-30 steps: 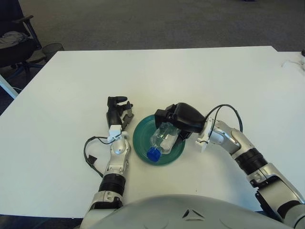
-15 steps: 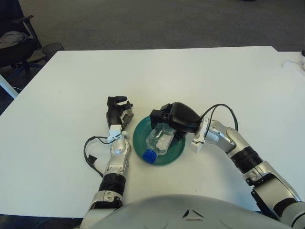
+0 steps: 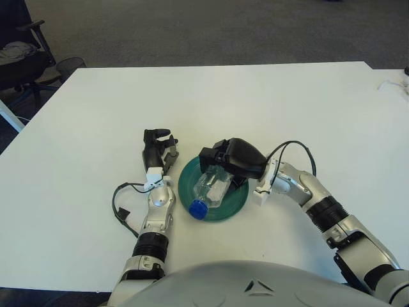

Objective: Put the bottle into the plate.

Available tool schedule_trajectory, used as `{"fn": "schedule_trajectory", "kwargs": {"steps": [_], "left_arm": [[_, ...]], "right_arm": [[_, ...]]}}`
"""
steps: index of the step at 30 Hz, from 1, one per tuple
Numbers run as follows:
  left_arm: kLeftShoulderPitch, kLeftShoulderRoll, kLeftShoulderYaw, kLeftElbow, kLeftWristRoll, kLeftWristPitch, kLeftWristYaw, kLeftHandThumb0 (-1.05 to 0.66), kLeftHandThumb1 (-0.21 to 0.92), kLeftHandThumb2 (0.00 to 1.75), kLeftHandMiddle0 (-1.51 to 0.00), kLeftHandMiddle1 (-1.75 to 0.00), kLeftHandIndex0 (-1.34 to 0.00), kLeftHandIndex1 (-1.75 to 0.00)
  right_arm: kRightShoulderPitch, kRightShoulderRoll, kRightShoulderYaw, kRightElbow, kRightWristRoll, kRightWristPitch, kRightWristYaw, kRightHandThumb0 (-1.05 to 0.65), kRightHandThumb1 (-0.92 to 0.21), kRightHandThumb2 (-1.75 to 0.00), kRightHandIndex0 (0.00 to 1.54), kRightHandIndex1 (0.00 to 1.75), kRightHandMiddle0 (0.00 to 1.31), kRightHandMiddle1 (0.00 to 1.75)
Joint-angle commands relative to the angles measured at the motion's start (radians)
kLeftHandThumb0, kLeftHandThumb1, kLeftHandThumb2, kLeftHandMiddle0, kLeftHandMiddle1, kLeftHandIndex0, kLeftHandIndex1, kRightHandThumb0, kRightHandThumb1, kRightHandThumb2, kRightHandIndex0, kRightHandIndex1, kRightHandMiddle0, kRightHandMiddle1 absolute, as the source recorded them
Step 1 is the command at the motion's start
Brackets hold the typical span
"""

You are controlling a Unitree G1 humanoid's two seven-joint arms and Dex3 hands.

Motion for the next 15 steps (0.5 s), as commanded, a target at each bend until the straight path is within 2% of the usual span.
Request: {"fn": "schedule_trajectory", "kwargs": {"steps": [1,4,8,13,15], "left_arm": [[0.042,-0.029,0.002,0.066,-0.010,0.034,-0.005,-0.35,0.89,0.56,-0.62,-1.18,-0.22,-1.74],[0.034,-0.027,0.006,0.080,-0.016,0.024,-0.010,-0.35,0.88,0.57,-0.62,-1.18,-0.23,-1.74],[0.014,-0.018,0.018,0.139,-0.034,-0.014,-0.025,-0.36,0.86,0.58,-0.63,-1.18,-0.25,-1.72],[-0.001,-0.012,0.031,0.200,-0.066,-0.072,-0.059,-0.36,0.84,0.59,-0.64,-1.19,-0.29,-1.70],[-0.002,-0.013,0.037,0.208,-0.082,-0.095,-0.084,-0.36,0.83,0.61,-0.65,-1.20,-0.30,-1.69]], "right_arm": [[-0.027,-0.002,0.000,0.003,0.005,0.007,0.008,-0.19,-0.25,-1.39,0.77,1.74,0.54,1.75],[-0.028,-0.002,0.000,0.000,0.009,0.011,0.013,-0.06,-0.19,-1.47,0.72,1.74,0.53,1.74],[-0.025,0.002,-0.004,-0.009,0.006,0.024,0.009,-0.02,-0.21,-1.44,0.66,1.75,0.52,1.71],[-0.020,0.007,-0.011,-0.017,0.001,0.039,-0.009,-0.01,-0.39,-1.23,0.52,1.72,0.38,1.74],[-0.021,0.007,-0.013,-0.018,0.000,0.042,-0.014,-0.01,-0.48,-1.10,0.48,1.65,0.33,1.74]]}}
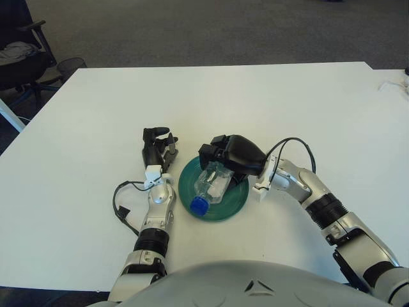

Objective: Put the bottle into the plate.

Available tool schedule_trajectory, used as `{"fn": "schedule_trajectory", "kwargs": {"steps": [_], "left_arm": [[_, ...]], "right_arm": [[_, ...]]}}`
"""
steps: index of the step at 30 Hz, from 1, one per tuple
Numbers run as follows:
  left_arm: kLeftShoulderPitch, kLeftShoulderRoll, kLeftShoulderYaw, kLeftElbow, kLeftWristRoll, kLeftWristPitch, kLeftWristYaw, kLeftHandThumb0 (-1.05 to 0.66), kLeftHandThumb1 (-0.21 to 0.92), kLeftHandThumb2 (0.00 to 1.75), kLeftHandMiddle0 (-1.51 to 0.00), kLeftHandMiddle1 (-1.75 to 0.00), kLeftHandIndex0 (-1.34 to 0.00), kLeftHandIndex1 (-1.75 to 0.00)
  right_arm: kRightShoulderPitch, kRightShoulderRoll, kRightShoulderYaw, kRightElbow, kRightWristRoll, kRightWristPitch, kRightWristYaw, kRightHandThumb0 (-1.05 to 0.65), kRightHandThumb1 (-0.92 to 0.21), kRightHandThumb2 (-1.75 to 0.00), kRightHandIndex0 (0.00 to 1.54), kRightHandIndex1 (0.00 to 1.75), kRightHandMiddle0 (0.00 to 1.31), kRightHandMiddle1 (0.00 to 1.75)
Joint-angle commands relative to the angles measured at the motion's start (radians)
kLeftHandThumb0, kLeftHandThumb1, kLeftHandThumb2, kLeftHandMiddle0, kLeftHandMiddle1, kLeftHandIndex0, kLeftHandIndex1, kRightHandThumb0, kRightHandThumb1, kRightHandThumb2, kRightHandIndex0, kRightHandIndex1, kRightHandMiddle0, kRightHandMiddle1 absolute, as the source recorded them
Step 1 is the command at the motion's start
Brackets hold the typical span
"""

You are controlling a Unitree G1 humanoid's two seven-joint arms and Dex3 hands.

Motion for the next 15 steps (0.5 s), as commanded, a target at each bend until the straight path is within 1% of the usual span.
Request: {"fn": "schedule_trajectory", "kwargs": {"steps": [1,2,3,5,6,7,8,9,11,12,13,14,15], "left_arm": [[0.066,-0.014,0.015,0.116,-0.030,-0.040,-0.047,-0.36,0.83,0.61,-0.65,-1.20,-0.30,-1.69],[0.066,-0.013,0.017,0.127,-0.033,-0.060,-0.056,-0.36,0.82,0.63,-0.63,-1.23,-0.30,-1.70],[0.065,-0.011,0.020,0.141,-0.033,-0.083,-0.064,-0.36,0.81,0.64,-0.62,-1.25,-0.30,-1.70],[0.060,-0.006,0.025,0.169,-0.026,-0.122,-0.069,-0.37,0.80,0.67,-0.59,-1.28,-0.30,-1.71],[0.056,-0.003,0.028,0.183,-0.022,-0.140,-0.069,-0.37,0.78,0.69,-0.58,-1.31,-0.30,-1.72],[0.049,0.000,0.031,0.203,-0.014,-0.160,-0.063,-0.37,0.78,0.70,-0.57,-1.32,-0.30,-1.73],[0.044,0.003,0.033,0.220,-0.009,-0.175,-0.058,-0.37,0.77,0.72,-0.56,-1.34,-0.30,-1.73],[0.037,0.005,0.034,0.236,-0.003,-0.189,-0.051,-0.37,0.76,0.74,-0.55,-1.35,-0.30,-1.74],[0.025,0.009,0.036,0.265,0.007,-0.212,-0.039,-0.37,0.75,0.75,-0.54,-1.36,-0.30,-1.74],[0.020,0.011,0.037,0.277,0.011,-0.222,-0.033,-0.37,0.76,0.74,-0.53,-1.35,-0.29,-1.74],[0.016,0.012,0.038,0.289,0.014,-0.233,-0.029,-0.37,0.76,0.74,-0.53,-1.35,-0.29,-1.74],[0.012,0.013,0.039,0.299,0.017,-0.243,-0.026,-0.37,0.78,0.72,-0.52,-1.34,-0.28,-1.74],[0.009,0.013,0.041,0.310,0.015,-0.252,-0.027,-0.37,0.79,0.71,-0.52,-1.34,-0.28,-1.75]], "right_arm": [[-0.011,0.001,-0.012,-0.014,-0.003,0.008,-0.020,-0.01,-0.50,-1.07,0.48,1.64,0.32,1.74],[-0.012,-0.002,-0.013,-0.015,-0.002,0.007,-0.021,-0.01,-0.61,-0.91,0.41,1.61,0.28,1.75],[-0.015,-0.004,-0.014,-0.014,0.001,0.005,-0.020,-0.01,-0.69,-0.81,0.36,1.59,0.24,1.75],[-0.019,-0.007,-0.016,-0.015,0.007,0.005,-0.015,-0.01,-0.80,-0.65,0.29,1.59,0.19,1.75],[-0.021,-0.009,-0.017,-0.015,0.010,0.006,-0.012,-0.15,-0.73,-0.73,0.21,1.45,0.12,1.56],[-0.023,-0.011,-0.019,-0.018,0.013,0.009,-0.005,-0.20,-0.70,-0.78,0.18,1.41,0.10,1.49],[-0.024,-0.012,-0.020,-0.020,0.016,0.011,-0.001,-0.29,-0.65,-0.85,0.12,1.27,0.06,1.31],[-0.025,-0.015,-0.021,-0.022,0.020,0.013,0.006,-0.35,-0.63,-0.88,0.08,1.18,0.04,1.18],[-0.027,-0.023,-0.025,-0.029,0.032,0.016,0.023,-0.41,-0.63,-0.89,0.04,1.04,0.02,1.02],[-0.028,-0.028,-0.027,-0.032,0.039,0.018,0.033,-0.44,-0.64,-0.87,0.03,0.90,0.01,0.88],[-0.025,-0.036,-0.030,-0.039,0.044,0.025,0.048,-0.45,-0.65,-0.86,0.03,0.85,0.01,0.83],[-0.022,-0.042,-0.032,-0.045,0.048,0.030,0.059,-0.47,-0.69,-0.82,0.02,0.68,0.01,0.67],[-0.018,-0.046,-0.033,-0.052,0.043,0.038,0.065,-0.49,-0.72,-0.79,0.02,0.56,0.00,0.56]]}}
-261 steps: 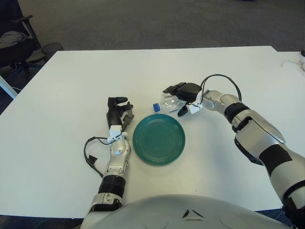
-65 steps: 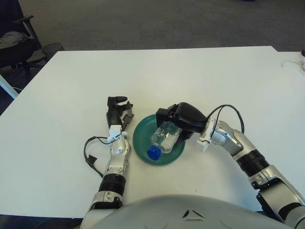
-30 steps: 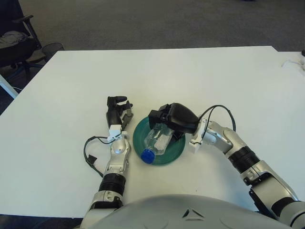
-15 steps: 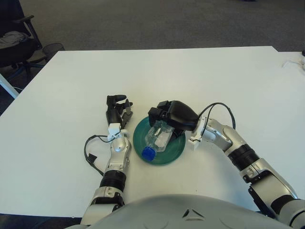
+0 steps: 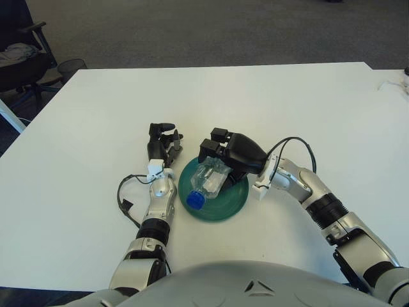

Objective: Put the bottle into the plate.

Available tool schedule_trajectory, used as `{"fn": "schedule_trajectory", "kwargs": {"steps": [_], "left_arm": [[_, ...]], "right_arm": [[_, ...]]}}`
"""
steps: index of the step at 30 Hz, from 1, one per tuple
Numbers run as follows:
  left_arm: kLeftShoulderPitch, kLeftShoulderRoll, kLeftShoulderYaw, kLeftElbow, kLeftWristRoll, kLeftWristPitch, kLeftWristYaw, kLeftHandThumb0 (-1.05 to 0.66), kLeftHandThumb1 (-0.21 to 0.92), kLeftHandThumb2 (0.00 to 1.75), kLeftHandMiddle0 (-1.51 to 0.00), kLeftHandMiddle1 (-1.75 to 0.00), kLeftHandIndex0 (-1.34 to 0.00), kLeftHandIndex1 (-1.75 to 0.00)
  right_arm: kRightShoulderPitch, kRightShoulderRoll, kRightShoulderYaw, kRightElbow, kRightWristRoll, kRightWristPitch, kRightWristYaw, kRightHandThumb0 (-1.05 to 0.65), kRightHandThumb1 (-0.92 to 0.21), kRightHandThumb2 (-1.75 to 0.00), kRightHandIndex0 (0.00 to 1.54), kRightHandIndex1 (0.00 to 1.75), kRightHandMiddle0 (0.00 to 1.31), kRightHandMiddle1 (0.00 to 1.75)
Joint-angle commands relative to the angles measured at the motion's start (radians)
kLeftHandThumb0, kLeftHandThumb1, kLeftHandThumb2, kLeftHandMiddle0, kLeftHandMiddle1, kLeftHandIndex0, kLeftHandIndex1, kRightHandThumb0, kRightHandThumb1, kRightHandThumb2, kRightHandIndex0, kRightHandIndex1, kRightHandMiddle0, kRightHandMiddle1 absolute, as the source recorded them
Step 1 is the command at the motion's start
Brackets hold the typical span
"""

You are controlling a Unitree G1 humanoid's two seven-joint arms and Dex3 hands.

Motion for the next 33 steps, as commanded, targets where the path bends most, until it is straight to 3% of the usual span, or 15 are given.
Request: {"fn": "schedule_trajectory", "kwargs": {"steps": [1,3,6,9,21,33], "left_arm": [[0.098,0.001,0.016,0.180,0.010,-0.057,0.016,-0.37,0.79,0.70,-0.51,-1.34,-0.27,-1.75],[0.092,-0.001,0.023,0.200,-0.001,-0.070,0.004,-0.37,0.79,0.70,-0.50,-1.34,-0.27,-1.75],[0.083,-0.002,0.034,0.223,-0.019,-0.087,-0.018,-0.37,0.78,0.72,-0.50,-1.36,-0.28,-1.75],[0.075,-0.004,0.043,0.241,-0.029,-0.104,-0.029,-0.37,0.77,0.73,-0.49,-1.36,-0.29,-1.75],[0.057,0.017,0.039,0.285,0.013,-0.152,0.003,-0.38,0.73,0.78,-0.50,-1.42,-0.31,-1.75],[0.058,0.016,0.050,0.283,-0.023,-0.124,-0.037,-0.38,0.72,0.79,-0.51,-1.44,-0.32,-1.75]], "right_arm": [[-0.014,-0.031,-0.027,-0.046,0.023,0.028,0.040,-0.50,-0.74,-0.77,0.01,0.48,0.00,0.49],[-0.011,-0.033,-0.029,-0.055,0.008,0.038,0.041,-0.55,-0.81,-0.68,0.01,0.24,0.00,0.27],[-0.008,-0.035,-0.028,-0.065,-0.001,0.047,0.043,-0.61,-0.88,-0.59,0.00,0.08,0.00,0.09],[-0.009,-0.035,-0.024,-0.067,0.000,0.053,0.045,-0.66,-0.91,-0.55,0.00,0.03,0.00,0.03],[-0.015,-0.032,-0.025,-0.076,0.036,0.076,0.095,-0.98,-0.92,-0.39,0.00,0.00,0.00,0.00],[-0.015,-0.032,-0.040,-0.090,0.037,0.079,0.085,-1.05,-0.92,-0.39,0.00,0.00,0.00,0.00]]}}
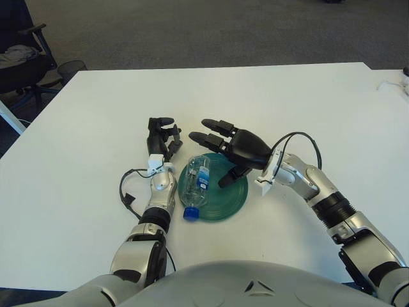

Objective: Put the bottle into the plate.

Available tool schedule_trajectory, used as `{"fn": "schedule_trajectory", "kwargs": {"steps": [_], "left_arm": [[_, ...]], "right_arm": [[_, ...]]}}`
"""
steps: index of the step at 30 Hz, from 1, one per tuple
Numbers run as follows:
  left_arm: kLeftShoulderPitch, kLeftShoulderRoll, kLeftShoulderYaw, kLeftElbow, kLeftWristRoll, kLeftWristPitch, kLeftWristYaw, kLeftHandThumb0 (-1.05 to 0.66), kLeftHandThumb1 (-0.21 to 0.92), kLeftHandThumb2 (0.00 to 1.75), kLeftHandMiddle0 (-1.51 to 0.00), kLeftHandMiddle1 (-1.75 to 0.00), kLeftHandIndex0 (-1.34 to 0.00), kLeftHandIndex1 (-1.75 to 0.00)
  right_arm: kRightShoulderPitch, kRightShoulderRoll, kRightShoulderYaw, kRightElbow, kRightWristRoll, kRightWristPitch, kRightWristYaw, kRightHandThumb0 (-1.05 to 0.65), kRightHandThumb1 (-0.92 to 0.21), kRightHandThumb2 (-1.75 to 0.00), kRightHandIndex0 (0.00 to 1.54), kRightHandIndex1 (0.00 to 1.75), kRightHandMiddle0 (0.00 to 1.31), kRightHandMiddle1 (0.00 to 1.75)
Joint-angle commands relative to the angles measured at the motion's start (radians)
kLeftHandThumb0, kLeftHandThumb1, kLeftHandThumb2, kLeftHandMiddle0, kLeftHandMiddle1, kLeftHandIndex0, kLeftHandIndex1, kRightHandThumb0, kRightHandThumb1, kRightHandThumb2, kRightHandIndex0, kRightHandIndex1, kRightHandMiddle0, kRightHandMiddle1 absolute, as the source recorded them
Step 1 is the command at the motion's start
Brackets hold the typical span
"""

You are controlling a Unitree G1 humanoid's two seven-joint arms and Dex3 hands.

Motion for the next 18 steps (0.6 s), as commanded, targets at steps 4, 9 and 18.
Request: {"fn": "schedule_trajectory", "kwargs": {"steps": [4,9,18], "left_arm": [[0.149,-0.003,0.015,0.121,-0.012,0.015,-0.021,-0.37,0.77,0.73,-0.51,-1.43,-0.29,-1.75],[0.170,-0.021,-0.010,0.022,0.028,0.091,0.023,-0.37,0.80,0.67,-0.54,-1.36,-0.29,-1.72],[0.271,-0.047,-0.045,-0.233,0.061,0.271,0.044,-0.36,0.81,0.63,-0.60,-1.26,-0.30,-1.70]], "right_arm": [[-0.022,-0.001,-0.034,-0.009,0.048,-0.006,-0.009,-1.05,-0.92,-0.38,0.00,0.00,0.00,0.00],[-0.053,0.003,-0.074,-0.005,0.151,0.003,0.022,-1.05,-0.92,-0.43,0.00,0.00,0.00,0.00],[-0.054,0.122,-0.234,0.012,0.520,0.074,-0.003,-0.97,-0.92,-0.43,0.09,0.02,0.00,0.18]]}}
